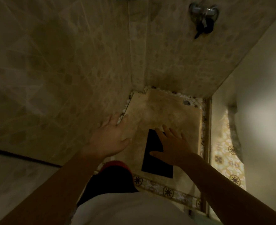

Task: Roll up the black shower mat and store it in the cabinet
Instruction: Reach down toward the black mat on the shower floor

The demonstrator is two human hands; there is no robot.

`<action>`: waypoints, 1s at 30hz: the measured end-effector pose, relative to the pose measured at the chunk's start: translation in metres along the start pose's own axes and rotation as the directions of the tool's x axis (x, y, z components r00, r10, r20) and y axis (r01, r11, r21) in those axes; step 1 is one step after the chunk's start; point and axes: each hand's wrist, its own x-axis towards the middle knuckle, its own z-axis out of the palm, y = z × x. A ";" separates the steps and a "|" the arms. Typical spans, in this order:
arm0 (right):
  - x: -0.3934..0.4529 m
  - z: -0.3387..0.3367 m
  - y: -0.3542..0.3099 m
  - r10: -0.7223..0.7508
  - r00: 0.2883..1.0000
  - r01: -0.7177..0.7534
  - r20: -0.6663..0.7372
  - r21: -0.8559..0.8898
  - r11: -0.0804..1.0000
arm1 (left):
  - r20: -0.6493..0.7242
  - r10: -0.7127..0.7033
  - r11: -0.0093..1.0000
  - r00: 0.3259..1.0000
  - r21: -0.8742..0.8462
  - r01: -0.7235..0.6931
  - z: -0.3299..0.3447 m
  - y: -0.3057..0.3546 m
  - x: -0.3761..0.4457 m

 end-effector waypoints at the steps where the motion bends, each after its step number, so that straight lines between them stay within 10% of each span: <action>1: 0.007 -0.004 0.005 0.002 1.000 -0.002 -0.005 0.009 1.000 | -0.002 0.002 1.000 1.000 -0.006 -0.002 -0.003 0.003 0.011; 16: 0.200 -0.064 0.056 0.132 0.991 -0.133 0.018 0.054 0.990 | -0.110 0.043 0.997 0.993 -0.052 -0.049 -0.028 -0.056 0.277; 30: 0.365 -0.147 0.113 0.297 0.955 -0.295 -0.004 0.107 0.950 | 0.077 0.121 0.988 0.990 0.087 -0.128 -0.081 -0.110 0.454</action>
